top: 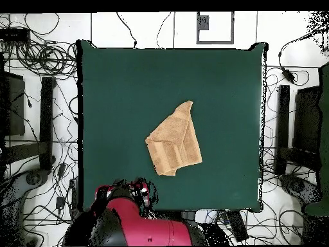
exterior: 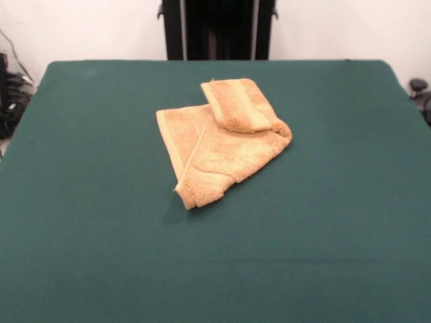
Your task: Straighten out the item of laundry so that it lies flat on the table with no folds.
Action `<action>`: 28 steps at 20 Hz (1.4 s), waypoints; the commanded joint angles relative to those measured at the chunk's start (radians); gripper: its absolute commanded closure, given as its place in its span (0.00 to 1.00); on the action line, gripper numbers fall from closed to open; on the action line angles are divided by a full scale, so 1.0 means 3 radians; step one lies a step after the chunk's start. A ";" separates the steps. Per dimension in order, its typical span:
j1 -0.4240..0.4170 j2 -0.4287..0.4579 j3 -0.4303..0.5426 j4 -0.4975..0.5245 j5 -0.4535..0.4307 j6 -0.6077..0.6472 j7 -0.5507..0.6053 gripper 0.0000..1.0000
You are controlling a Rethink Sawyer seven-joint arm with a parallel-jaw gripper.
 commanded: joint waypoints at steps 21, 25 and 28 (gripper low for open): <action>-0.0045 0.1444 0.0210 -0.0990 0.0104 -0.0089 0.0755 0.00; -0.0053 0.1575 0.0187 -0.1129 0.0083 -0.0122 0.0681 0.00; -0.0082 0.1656 0.0197 -0.1243 0.0084 -0.0087 0.0613 0.00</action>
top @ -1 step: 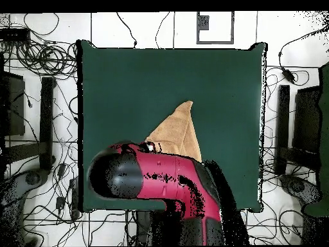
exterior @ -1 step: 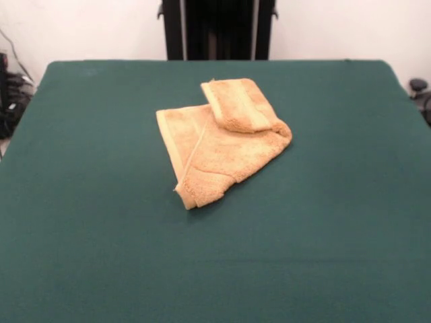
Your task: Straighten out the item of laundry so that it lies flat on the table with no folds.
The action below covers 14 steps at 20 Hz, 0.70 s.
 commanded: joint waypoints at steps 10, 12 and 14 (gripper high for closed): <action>-0.0213 0.0763 0.0309 -0.0514 0.0077 -0.0254 0.0336 0.00; -0.0307 0.0808 0.0373 -0.0428 0.0068 -0.0390 0.0250 0.00; -0.0384 0.0857 0.0417 -0.0352 0.0026 -0.0540 0.0199 0.00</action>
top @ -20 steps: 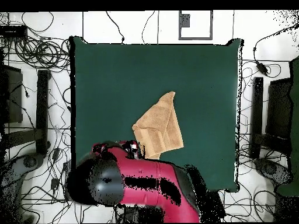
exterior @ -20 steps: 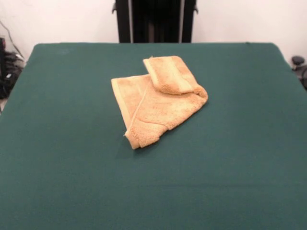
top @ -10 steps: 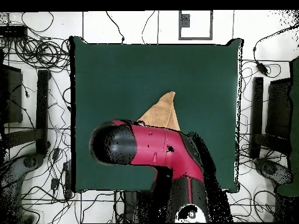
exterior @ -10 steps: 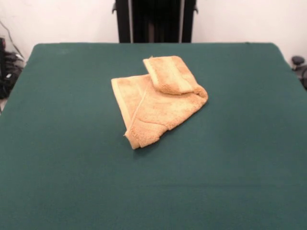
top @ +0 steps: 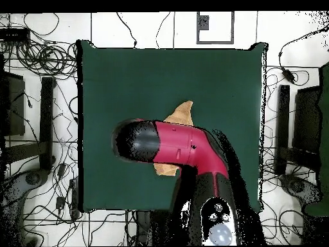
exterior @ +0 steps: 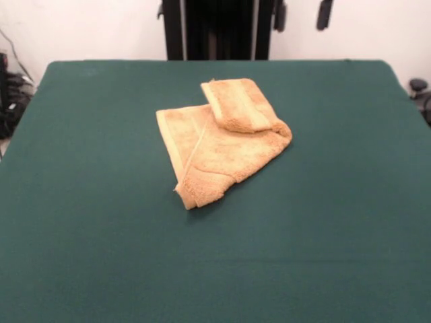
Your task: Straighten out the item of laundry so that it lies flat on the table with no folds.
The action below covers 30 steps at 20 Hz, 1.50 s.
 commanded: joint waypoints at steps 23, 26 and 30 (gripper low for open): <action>-0.0520 0.0607 0.0566 0.0515 -0.0283 -0.1400 0.0349 0.00; -0.0449 0.0594 0.0510 0.0489 -0.0285 -0.1362 0.0372 0.00; -0.0357 0.0588 0.0429 0.0476 -0.0283 -0.1378 0.0427 0.00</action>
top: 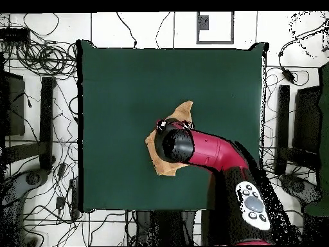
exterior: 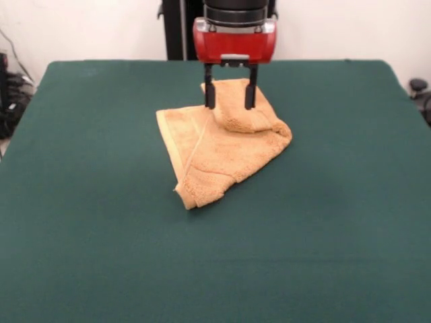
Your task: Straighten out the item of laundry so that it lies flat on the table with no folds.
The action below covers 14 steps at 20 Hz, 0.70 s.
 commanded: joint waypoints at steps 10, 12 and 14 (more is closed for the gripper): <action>0.0243 0.0130 0.0207 0.0227 -0.0130 -0.0198 0.0413 0.00; 0.0187 0.0150 0.0260 0.0270 -0.0142 -0.0261 0.0390 0.00; 0.0152 0.0152 0.0297 0.0283 -0.0141 -0.0264 0.0365 0.00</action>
